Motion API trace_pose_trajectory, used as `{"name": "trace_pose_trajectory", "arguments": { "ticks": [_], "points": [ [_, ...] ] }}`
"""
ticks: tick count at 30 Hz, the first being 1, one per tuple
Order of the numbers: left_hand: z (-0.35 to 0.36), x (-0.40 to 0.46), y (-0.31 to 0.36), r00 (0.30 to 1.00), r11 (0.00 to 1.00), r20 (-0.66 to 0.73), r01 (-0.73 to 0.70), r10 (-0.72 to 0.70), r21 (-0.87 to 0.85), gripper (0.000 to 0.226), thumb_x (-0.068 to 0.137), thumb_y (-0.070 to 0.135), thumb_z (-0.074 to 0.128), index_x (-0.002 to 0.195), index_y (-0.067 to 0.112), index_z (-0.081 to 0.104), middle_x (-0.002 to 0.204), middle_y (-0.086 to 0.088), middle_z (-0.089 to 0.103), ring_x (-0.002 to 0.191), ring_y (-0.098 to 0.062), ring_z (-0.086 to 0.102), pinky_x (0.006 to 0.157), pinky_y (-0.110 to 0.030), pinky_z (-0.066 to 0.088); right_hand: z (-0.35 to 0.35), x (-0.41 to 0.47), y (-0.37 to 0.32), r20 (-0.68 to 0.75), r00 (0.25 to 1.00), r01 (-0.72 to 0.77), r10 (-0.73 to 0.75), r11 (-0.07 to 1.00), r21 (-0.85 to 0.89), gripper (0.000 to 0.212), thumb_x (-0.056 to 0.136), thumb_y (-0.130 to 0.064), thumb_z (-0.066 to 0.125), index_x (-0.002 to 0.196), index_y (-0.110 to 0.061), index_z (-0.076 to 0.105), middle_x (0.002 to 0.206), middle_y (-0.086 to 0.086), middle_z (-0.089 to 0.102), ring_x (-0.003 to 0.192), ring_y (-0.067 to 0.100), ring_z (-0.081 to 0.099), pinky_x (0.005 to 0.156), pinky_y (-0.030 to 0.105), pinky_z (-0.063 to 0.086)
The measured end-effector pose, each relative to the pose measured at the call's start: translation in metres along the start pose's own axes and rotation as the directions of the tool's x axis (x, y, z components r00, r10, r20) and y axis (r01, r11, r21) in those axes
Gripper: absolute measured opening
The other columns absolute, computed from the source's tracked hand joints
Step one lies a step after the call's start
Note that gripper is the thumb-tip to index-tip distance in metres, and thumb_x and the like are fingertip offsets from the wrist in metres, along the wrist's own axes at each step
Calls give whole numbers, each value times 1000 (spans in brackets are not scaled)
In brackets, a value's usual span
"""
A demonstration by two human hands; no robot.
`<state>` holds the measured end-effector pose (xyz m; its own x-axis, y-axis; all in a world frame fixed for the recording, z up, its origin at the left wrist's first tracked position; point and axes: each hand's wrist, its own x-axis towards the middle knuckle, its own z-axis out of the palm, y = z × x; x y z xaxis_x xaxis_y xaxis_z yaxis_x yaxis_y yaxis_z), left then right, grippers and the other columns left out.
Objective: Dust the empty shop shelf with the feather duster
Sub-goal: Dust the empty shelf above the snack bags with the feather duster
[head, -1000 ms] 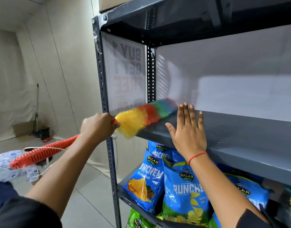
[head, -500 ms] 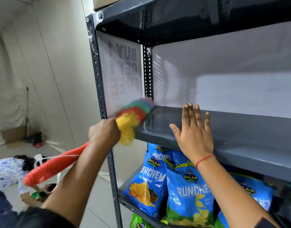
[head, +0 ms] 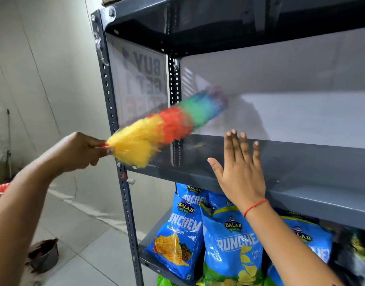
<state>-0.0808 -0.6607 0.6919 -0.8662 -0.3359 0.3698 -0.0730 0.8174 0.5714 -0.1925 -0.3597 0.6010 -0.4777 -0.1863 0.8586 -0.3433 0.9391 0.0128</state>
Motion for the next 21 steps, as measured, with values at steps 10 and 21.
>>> {"name": "trace_pose_trajectory", "arguments": {
  "ticks": [10, 21],
  "points": [
    [41, 45, -15, 997, 864, 7, -75, 82, 497, 36, 90, 44, 56, 98, 14, 74, 83, -10, 70, 79, -30, 64, 68, -31, 50, 0, -1, 0, 4, 1000, 21, -21, 999, -26, 73, 90, -52, 26, 138, 4, 27, 142, 21, 35, 134, 31, 23, 108, 49, 9],
    [46, 17, 5, 992, 907, 81, 51, -93, 418, 36, 88, 45, 58, 93, 13, 73, 64, -5, 61, 64, -24, 58, 59, -27, 44, 7, 10, -19, 143, 988, 63, -62, 998, -1, 74, 88, -51, 25, 135, 6, 34, 140, 23, 39, 132, 34, 30, 107, 52, 6]
  ]
}}
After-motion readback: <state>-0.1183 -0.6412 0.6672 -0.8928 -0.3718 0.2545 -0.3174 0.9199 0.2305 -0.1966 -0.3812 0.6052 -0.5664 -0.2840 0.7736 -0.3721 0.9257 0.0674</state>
